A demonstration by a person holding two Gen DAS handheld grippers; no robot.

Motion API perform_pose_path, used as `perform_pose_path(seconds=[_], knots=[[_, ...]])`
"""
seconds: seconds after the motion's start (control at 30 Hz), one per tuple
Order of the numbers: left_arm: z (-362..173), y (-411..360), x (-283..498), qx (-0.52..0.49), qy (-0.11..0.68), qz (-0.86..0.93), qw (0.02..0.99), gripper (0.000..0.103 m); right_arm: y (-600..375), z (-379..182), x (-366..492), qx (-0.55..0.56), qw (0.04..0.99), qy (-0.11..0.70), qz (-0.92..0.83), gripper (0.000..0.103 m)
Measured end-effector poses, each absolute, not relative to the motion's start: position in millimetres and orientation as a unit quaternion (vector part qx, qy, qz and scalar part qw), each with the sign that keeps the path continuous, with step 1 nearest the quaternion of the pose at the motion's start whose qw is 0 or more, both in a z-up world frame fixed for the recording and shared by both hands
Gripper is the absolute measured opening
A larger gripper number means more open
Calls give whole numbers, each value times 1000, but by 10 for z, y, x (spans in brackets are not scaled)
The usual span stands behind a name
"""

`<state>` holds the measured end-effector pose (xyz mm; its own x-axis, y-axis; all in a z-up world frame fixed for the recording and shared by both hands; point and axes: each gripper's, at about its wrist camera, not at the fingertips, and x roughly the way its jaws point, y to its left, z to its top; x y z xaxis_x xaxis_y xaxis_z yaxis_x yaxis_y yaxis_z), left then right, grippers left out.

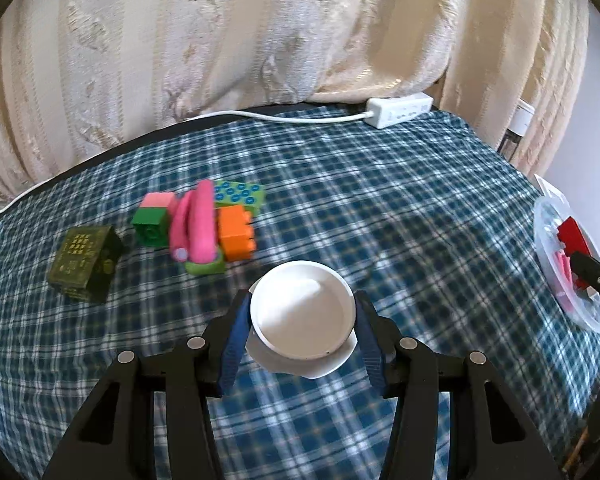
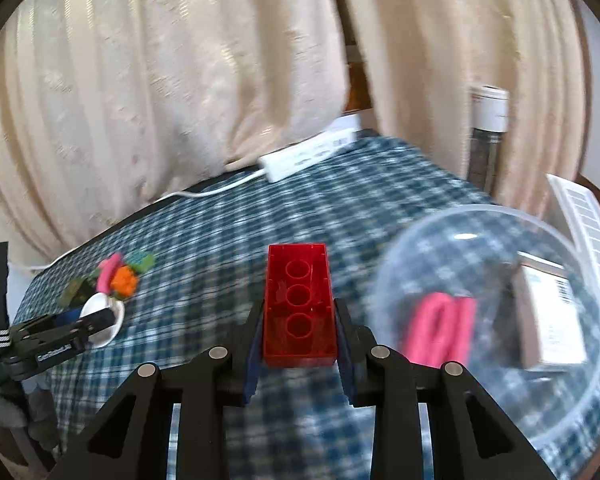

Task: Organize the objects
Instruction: 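Carry the red block to the clear bowl and release it with the right gripper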

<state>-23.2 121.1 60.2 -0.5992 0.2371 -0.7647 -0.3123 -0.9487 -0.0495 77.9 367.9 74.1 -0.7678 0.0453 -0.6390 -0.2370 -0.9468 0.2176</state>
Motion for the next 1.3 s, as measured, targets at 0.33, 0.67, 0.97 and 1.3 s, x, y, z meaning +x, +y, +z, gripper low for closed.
perform_pose_path(seconds=[0.33, 0.67, 0.97, 1.3], knots=[[631, 1648, -130, -419, 70, 886, 184, 52, 4141, 687, 1097, -318, 145, 151, 925, 34], [697, 2008, -50, -413, 91, 883, 203, 52, 4325, 582, 1174, -321, 162, 147, 922, 34], [722, 2273, -2, -411, 106, 879, 216, 52, 4387, 581, 1225, -314, 153, 146, 926, 40], [776, 2644, 42, -405, 125, 873, 241, 52, 4510, 635, 1349, -291, 159, 152, 931, 48]])
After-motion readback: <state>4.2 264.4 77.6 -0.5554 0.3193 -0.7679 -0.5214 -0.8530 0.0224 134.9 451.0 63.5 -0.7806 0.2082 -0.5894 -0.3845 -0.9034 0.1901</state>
